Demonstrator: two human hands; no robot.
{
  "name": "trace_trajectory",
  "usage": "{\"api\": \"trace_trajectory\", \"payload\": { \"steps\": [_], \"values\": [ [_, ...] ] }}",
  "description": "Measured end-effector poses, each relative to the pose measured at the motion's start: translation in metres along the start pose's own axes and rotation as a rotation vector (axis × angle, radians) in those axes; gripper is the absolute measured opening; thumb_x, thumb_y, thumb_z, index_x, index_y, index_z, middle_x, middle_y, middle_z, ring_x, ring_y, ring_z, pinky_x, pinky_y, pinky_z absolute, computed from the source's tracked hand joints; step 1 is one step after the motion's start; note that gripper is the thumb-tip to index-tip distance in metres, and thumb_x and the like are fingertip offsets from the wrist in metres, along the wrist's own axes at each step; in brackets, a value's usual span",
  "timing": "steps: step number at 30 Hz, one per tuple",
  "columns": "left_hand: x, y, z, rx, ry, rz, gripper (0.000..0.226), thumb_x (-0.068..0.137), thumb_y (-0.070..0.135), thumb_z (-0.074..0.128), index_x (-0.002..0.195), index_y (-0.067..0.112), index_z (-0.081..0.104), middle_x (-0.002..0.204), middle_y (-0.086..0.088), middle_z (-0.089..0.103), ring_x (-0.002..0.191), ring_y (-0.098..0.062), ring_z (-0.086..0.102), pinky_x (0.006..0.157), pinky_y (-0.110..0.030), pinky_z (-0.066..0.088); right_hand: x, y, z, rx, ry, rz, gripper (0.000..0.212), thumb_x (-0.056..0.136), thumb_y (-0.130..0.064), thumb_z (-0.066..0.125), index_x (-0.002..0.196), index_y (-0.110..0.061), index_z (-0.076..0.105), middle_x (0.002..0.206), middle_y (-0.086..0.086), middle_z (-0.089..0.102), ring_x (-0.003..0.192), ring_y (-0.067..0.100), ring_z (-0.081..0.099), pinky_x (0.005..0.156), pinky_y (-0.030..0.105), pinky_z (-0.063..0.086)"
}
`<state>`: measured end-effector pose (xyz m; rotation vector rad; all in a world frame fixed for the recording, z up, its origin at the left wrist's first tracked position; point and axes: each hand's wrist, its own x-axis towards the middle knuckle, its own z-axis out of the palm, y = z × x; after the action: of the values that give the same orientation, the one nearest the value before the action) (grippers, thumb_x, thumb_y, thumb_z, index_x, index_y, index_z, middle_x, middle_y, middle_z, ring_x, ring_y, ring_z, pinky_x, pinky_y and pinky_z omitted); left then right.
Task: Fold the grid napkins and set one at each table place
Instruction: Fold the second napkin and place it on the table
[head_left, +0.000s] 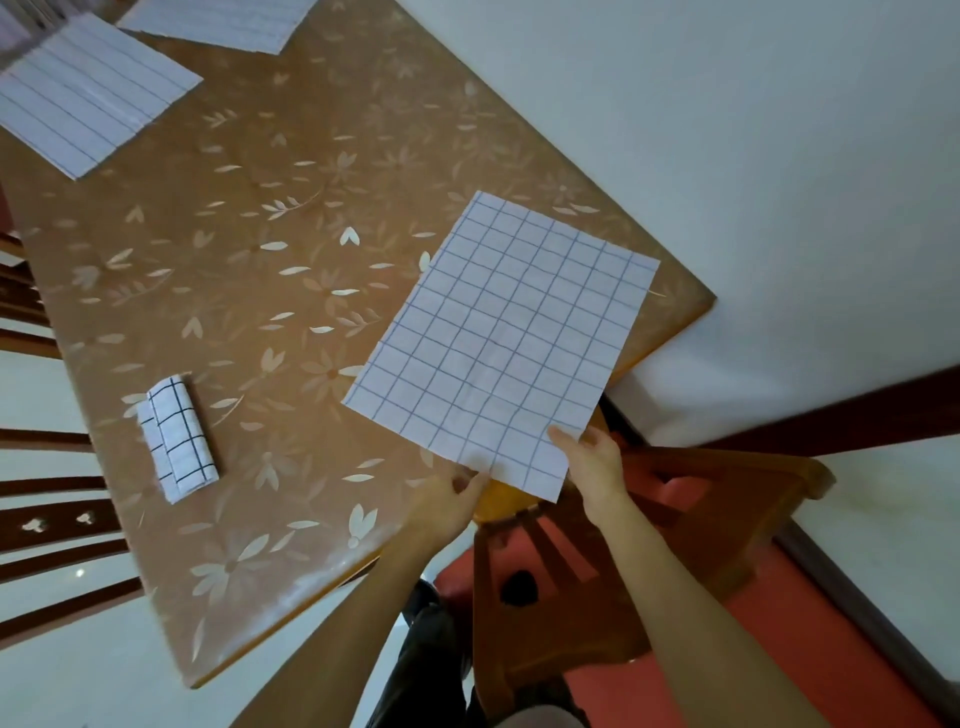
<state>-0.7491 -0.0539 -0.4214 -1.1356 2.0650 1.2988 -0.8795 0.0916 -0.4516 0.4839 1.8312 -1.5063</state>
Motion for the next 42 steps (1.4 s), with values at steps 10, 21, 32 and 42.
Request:
{"api": "trace_trajectory", "payload": {
  "steps": [10, 21, 32, 42],
  "values": [
    [-0.013, 0.030, -0.018, -0.964, -0.046, -0.024, 0.035, 0.101, 0.030, 0.062, 0.126, 0.006, 0.064, 0.111, -0.010, 0.078, 0.101, -0.024, 0.076, 0.083, -0.036, 0.062, -0.064, -0.037, 0.020, 0.171, -0.346, 0.002, 0.017, 0.091, -0.004, 0.067, 0.108, -0.005, 0.071, 0.108, 0.013, 0.076, 0.102, 0.024, 0.073, 0.085, 0.036, 0.061],
    [-0.056, 0.022, -0.102, -0.678, 0.055, 0.094, 0.025, 0.093, 0.019, 0.072, 0.116, 0.009, 0.067, 0.114, -0.012, 0.076, 0.102, -0.028, 0.074, 0.090, -0.050, 0.061, -0.041, -0.062, 0.006, 0.459, -0.075, 0.108, 0.035, 0.094, -0.021, 0.067, 0.128, -0.016, 0.060, 0.120, 0.009, 0.069, 0.108, 0.026, 0.066, 0.078, 0.037, 0.055],
    [-0.090, -0.057, -0.167, -0.191, 0.164, 0.005, 0.066, 0.084, 0.032, 0.077, 0.139, 0.033, 0.040, 0.136, 0.007, 0.047, 0.122, -0.024, 0.050, 0.100, -0.041, 0.048, -0.020, -0.030, 0.001, 0.274, 0.143, 0.146, 0.050, 0.075, -0.003, 0.074, 0.124, -0.003, 0.063, 0.127, 0.010, 0.063, 0.113, 0.028, 0.062, 0.054, 0.027, 0.054],
    [-0.079, -0.067, -0.128, -0.349, 0.308, -0.079, 0.026, 0.101, 0.023, 0.060, 0.122, 0.008, 0.060, 0.104, -0.005, 0.063, 0.102, -0.024, 0.059, 0.082, -0.029, 0.043, -0.086, -0.010, 0.032, -0.212, 0.004, -0.311, 0.016, 0.086, -0.006, 0.069, 0.101, -0.011, 0.071, 0.100, 0.007, 0.071, 0.099, 0.025, 0.067, 0.073, 0.026, 0.051]
  ]
}}
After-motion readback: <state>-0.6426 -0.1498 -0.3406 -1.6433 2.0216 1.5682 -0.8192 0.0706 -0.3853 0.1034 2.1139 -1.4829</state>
